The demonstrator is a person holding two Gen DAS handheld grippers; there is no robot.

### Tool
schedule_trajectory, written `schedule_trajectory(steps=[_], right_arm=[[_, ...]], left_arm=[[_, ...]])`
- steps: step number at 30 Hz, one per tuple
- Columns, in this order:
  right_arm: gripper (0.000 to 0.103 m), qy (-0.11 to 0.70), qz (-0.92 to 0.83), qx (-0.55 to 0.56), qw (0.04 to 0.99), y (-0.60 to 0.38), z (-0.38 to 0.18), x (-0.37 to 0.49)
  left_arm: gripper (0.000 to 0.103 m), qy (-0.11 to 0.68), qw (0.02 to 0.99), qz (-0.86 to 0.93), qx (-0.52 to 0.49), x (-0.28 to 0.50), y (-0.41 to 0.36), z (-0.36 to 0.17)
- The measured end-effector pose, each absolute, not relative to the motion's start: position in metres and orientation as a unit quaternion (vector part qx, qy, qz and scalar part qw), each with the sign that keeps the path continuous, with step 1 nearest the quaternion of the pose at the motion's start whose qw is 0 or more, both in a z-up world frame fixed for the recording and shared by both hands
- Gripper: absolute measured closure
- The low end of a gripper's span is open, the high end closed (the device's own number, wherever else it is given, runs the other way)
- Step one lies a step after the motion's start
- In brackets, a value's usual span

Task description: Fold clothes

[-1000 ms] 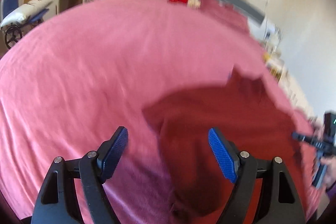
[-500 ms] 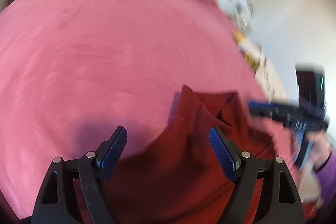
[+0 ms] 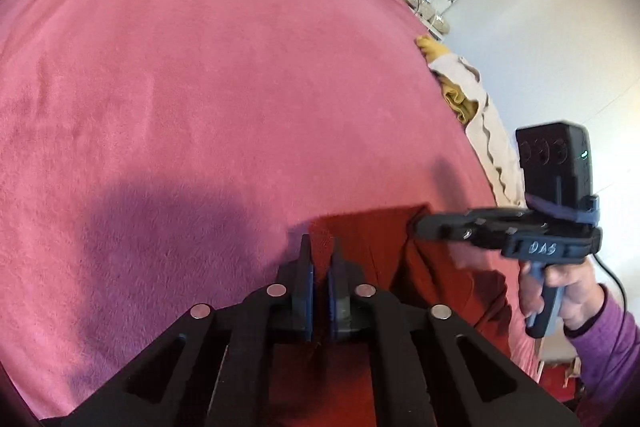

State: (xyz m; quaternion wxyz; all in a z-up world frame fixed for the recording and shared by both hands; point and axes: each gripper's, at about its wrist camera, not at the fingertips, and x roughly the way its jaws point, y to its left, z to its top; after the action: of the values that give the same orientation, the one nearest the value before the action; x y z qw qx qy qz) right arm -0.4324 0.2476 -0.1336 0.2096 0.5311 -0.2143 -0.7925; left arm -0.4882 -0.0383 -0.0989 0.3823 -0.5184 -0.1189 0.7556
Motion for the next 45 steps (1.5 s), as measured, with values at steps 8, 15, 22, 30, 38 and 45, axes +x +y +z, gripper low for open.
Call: schedule_trajectory(steps=[8,15,22,30,38,45], right_arm=[[0.099,-0.194,-0.811,0.509,0.213,0.238,-0.095,-0.42],[0.099,-0.153,-0.83,0.49,0.219,0.216,-0.088,-0.344],[0.095,-0.074,-0.842,0.498,0.192,0.178,-0.126,-0.255],[0.079,-0.101,-0.847,0.503,0.14,0.191,-0.129,-0.189],[0.078,-0.138,-0.887,0.418,0.139,0.189,-0.085,-0.193],[0.078,-0.047,-0.886,0.45,0.097,0.142,-0.127,-0.262]], left_arm=[[0.098,-0.151,0.395,0.767,-0.482,-0.475,-0.059,-0.063],[0.098,-0.173,0.448,0.759,-0.439,-0.401,-0.094,-0.04],[0.094,-0.157,0.411,0.758,-0.481,-0.307,-0.088,-0.106],[0.067,-0.186,0.335,0.803,-0.456,-0.253,-0.143,-0.096],[0.051,-0.199,0.303,0.855,-0.371,-0.256,-0.141,-0.054],[0.048,-0.054,0.233,0.875,-0.421,-0.319,-0.078,-0.095]])
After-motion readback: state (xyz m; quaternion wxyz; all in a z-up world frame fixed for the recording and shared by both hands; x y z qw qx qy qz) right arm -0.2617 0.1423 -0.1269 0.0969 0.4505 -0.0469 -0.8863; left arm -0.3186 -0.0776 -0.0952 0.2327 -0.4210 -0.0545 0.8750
